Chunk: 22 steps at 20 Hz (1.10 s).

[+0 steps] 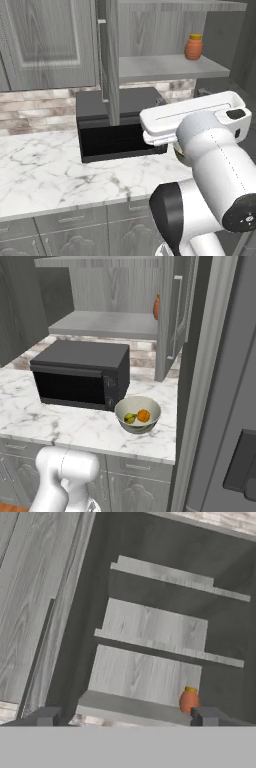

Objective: Open the cabinet. Pick the pear and orange from the cabinet and place them into the bowl. Then close the cabinet.

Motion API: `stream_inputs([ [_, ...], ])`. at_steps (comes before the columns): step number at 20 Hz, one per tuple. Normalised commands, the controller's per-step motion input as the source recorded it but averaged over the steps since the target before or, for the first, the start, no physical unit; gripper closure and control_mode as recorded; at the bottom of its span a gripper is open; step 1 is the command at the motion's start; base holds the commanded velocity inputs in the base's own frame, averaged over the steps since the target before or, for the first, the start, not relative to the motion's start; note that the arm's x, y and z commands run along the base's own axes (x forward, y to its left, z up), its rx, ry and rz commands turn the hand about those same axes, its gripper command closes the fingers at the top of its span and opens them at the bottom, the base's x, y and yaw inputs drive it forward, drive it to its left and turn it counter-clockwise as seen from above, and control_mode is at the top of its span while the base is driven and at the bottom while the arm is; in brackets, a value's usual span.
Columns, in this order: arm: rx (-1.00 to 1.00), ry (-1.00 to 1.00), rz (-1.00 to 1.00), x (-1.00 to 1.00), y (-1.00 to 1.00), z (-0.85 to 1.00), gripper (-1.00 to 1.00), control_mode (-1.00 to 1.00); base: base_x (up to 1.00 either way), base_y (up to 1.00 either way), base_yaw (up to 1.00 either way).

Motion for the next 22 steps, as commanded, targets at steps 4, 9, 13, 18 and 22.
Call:
stream_inputs([
  [4, 0.01, -0.07, 0.0, 0.06, 0.57, -0.11, -1.0, -1.0, 0.0, 0.0, 0.0],
  [9, 0.01, -0.11, -0.05, 0.04, 0.67, -0.14, -1.0, -1.0, 0.0, 0.0, 0.0],
  [13, 0.11, -0.15, -0.12, 0.08, 0.57, -0.2, -1.0, -1.0, 0.0, 0.0, 0.0],
  [18, 0.11, -0.17, -0.19, 0.16, 0.51, -0.11, -1.0, -1.0, 0.0, 0.0, 0.0],
  [22, 0.02, -0.07, -0.25, 0.13, 0.25, -0.02, -1.0, -1.0, 0.0, 0.0, 0.0],
])
